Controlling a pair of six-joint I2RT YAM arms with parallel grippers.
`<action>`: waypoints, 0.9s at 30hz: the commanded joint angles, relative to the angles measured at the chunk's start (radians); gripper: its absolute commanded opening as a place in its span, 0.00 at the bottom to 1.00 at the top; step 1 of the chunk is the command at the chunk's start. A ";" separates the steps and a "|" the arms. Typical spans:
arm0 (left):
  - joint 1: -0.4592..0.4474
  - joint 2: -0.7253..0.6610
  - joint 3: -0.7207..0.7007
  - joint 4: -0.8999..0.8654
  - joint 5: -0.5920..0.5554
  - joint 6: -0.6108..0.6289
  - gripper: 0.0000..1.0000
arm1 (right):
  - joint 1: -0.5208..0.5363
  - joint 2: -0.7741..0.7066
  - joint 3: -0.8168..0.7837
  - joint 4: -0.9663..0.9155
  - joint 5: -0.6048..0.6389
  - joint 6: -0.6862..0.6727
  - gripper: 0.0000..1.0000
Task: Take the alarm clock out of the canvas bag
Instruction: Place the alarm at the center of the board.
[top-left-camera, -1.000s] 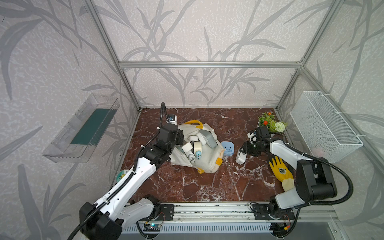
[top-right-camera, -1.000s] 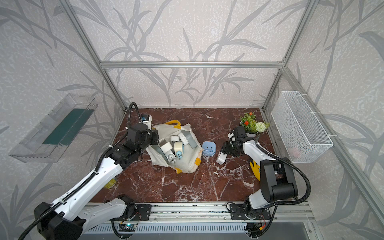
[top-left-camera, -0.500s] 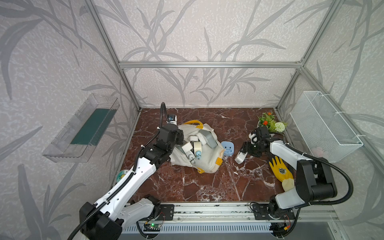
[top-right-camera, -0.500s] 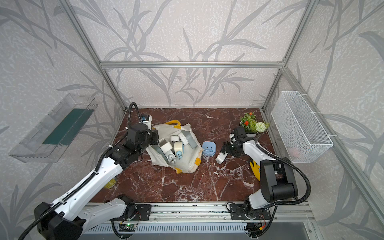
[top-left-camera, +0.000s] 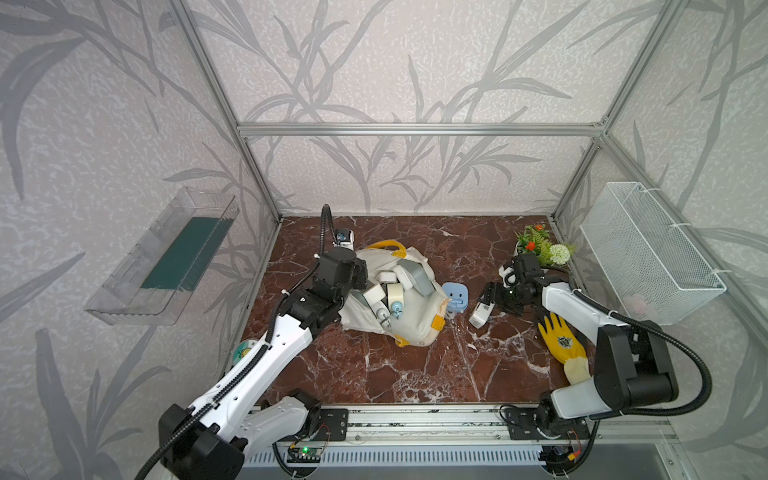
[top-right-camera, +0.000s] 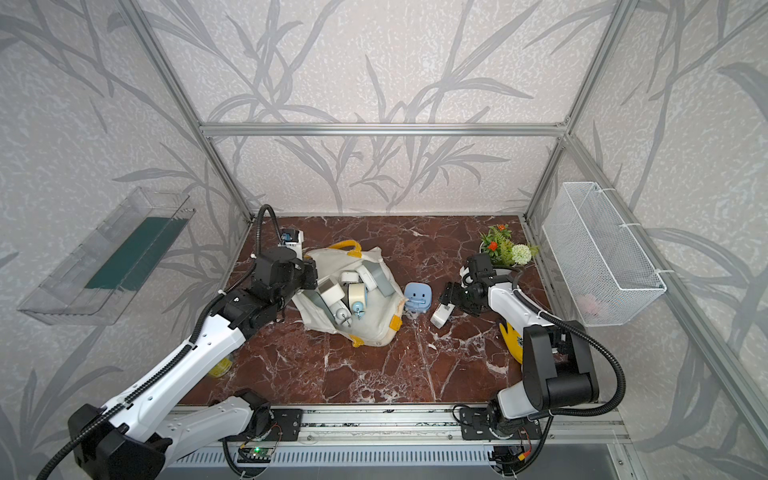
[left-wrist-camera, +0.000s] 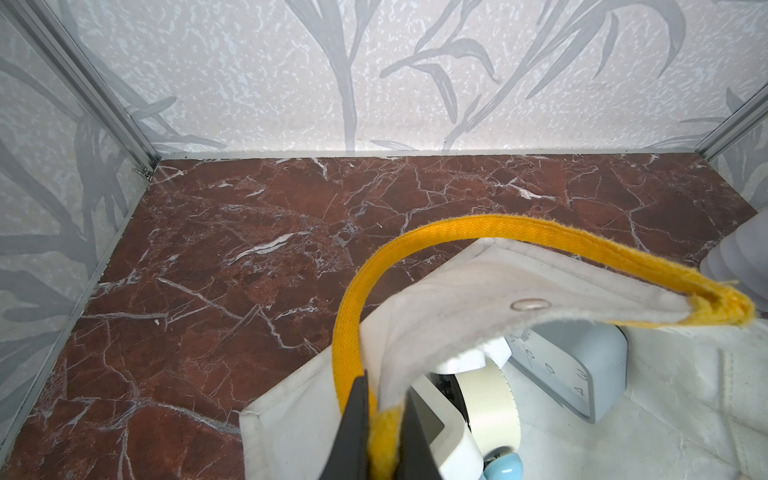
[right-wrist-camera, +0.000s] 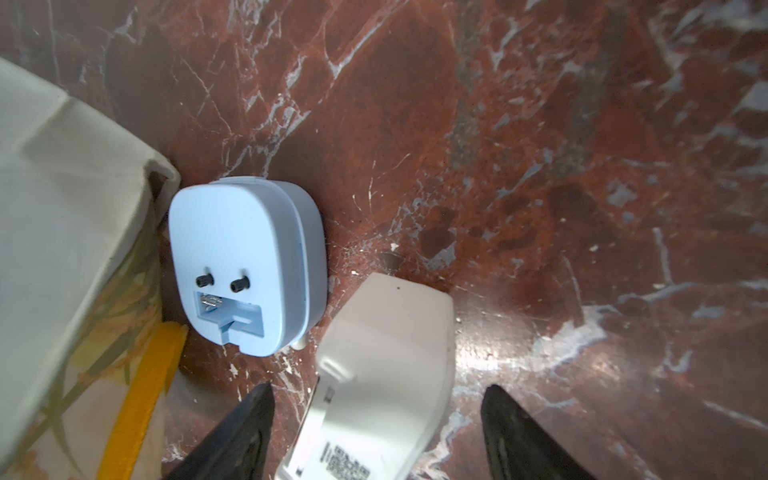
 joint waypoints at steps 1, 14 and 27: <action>0.003 -0.010 0.019 -0.023 -0.021 -0.004 0.00 | -0.003 -0.016 -0.020 0.047 -0.078 0.047 0.79; 0.003 -0.033 0.006 -0.025 -0.026 -0.012 0.00 | 0.015 0.018 -0.008 0.126 -0.143 0.108 0.78; 0.003 -0.029 0.013 -0.024 -0.019 -0.012 0.00 | 0.020 0.003 0.000 0.097 -0.114 0.092 0.78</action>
